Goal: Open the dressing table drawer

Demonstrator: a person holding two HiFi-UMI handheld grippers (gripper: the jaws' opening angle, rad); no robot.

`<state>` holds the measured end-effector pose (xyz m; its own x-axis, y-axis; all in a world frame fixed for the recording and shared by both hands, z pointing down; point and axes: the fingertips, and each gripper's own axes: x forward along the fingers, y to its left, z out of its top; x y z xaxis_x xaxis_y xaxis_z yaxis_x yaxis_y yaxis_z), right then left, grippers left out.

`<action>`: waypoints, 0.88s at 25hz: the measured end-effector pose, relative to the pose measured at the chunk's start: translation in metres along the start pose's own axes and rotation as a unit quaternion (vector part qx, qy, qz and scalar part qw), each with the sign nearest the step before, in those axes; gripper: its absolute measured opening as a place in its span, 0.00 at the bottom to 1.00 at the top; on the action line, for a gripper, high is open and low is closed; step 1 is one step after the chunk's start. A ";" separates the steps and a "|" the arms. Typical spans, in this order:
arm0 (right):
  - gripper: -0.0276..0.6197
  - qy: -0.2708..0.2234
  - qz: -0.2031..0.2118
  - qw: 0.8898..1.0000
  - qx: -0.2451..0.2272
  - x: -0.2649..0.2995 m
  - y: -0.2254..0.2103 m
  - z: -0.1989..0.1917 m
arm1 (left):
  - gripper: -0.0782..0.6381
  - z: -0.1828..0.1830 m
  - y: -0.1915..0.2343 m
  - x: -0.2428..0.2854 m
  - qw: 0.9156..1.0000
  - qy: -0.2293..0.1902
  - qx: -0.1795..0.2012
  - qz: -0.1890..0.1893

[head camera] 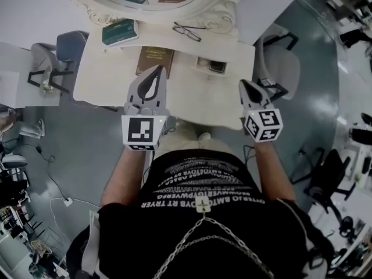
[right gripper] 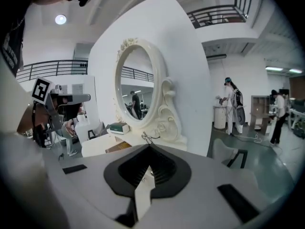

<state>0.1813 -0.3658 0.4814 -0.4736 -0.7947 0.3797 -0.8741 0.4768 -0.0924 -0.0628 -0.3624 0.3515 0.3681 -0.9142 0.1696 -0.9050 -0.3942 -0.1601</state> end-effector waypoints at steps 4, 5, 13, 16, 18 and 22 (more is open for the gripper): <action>0.05 -0.044 -0.002 0.999 -0.030 -0.036 0.006 0.037 | 0.11 0.008 -0.007 -0.018 1.000 -0.007 0.002 0.006; 0.05 -0.053 0.000 0.998 -0.036 -0.042 0.009 0.044 | 0.11 0.009 -0.009 -0.022 1.000 -0.007 0.001 0.007; 0.05 -0.068 0.031 0.996 -0.054 -0.061 0.036 0.060 | 0.11 0.010 -0.022 -0.044 1.000 -0.003 0.000 0.011; 0.05 -0.061 0.035 0.996 -0.055 -0.061 0.039 0.056 | 0.11 0.011 -0.023 -0.045 1.000 -0.001 0.000 0.010; 0.05 -0.057 0.040 0.996 -0.059 -0.059 0.041 0.055 | 0.11 0.012 -0.023 -0.045 1.000 0.000 0.000 0.010; 0.05 -0.047 0.041 0.997 -0.054 -0.045 0.037 0.046 | 0.11 0.005 -0.019 -0.037 1.000 0.007 -0.001 0.010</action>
<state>0.1653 -0.3293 0.4180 -0.5554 -0.7808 0.2863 -0.8179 0.5751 -0.0182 -0.0585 -0.3215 0.3432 0.3473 -0.9201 0.1809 -0.9122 -0.3762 -0.1621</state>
